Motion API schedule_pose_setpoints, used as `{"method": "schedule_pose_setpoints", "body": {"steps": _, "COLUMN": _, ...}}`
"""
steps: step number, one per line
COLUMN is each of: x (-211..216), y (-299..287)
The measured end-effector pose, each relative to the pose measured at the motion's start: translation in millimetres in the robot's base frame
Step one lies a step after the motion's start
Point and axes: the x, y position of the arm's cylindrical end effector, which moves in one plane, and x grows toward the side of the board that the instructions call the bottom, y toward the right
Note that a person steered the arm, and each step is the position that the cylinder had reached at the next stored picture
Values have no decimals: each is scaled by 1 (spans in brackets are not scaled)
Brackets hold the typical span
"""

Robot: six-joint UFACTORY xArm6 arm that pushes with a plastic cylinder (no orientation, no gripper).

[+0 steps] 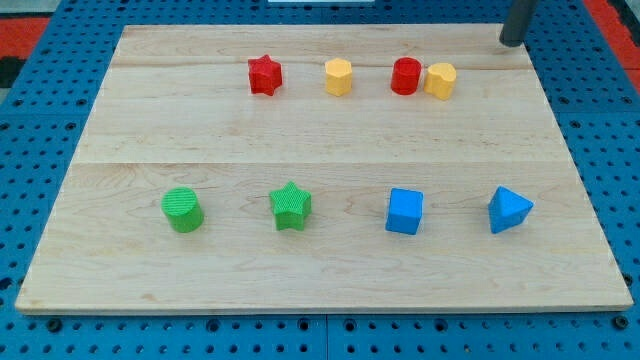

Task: Push yellow heart below red circle

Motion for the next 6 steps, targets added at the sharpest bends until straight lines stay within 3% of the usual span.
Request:
{"method": "schedule_pose_setpoints", "body": {"steps": 1, "x": -15, "y": -10}}
{"method": "schedule_pose_setpoints", "body": {"steps": 6, "x": 80, "y": -86}}
